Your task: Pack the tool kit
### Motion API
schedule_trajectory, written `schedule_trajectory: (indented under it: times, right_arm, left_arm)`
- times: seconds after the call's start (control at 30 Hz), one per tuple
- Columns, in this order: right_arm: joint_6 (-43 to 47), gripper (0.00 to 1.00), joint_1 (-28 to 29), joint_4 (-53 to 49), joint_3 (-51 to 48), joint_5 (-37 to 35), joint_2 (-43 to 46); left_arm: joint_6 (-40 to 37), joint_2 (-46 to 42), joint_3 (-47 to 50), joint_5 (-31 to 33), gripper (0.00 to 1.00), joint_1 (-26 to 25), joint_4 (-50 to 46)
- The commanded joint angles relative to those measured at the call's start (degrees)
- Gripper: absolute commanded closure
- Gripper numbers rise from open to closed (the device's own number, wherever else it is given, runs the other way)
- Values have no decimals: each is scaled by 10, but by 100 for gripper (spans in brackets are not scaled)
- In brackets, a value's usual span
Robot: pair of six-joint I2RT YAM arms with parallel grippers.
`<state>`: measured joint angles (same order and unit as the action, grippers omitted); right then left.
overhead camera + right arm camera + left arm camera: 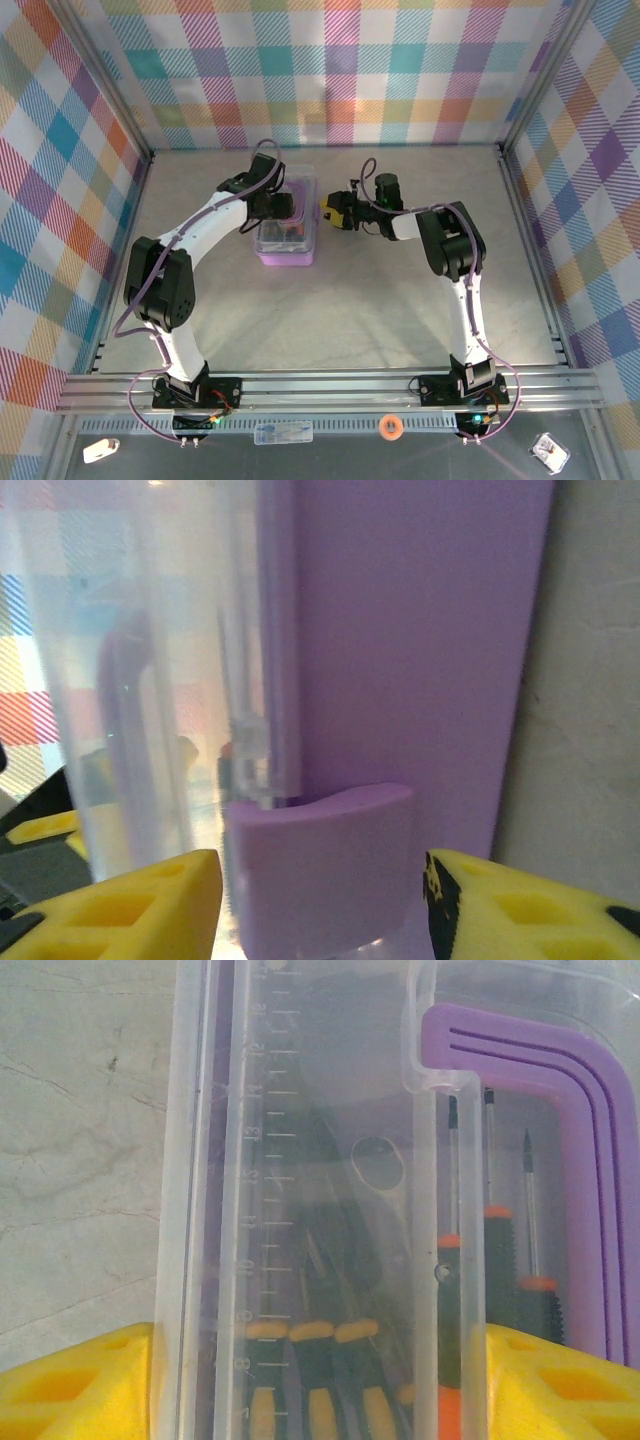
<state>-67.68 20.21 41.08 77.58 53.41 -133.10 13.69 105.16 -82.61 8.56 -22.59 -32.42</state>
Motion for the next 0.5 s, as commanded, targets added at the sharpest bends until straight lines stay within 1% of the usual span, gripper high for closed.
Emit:
schedule_trajectory:
  times: [0.0,0.03,0.13,0.27,0.37,0.47]
  right_arm:
    - [-8,52,2,40,-8,10,-6]
    - [-7,54,2,37,-12,6,-5]
    - [-19,54,2,56,-14,8,-13]
    - [-62,48,3,123,-8,20,-29]
    - [-71,44,7,141,-5,30,-28]
    - [-71,41,13,146,-11,31,-19]
  left_arm:
    - [35,135,111,-159,90,11,-117]
    - [34,134,111,-163,90,11,-116]
    - [34,131,110,-175,90,15,-115]
    - [31,126,112,-179,89,19,-116]
    - [35,119,123,-215,90,29,-99]
    - [35,113,124,-233,90,32,-95]
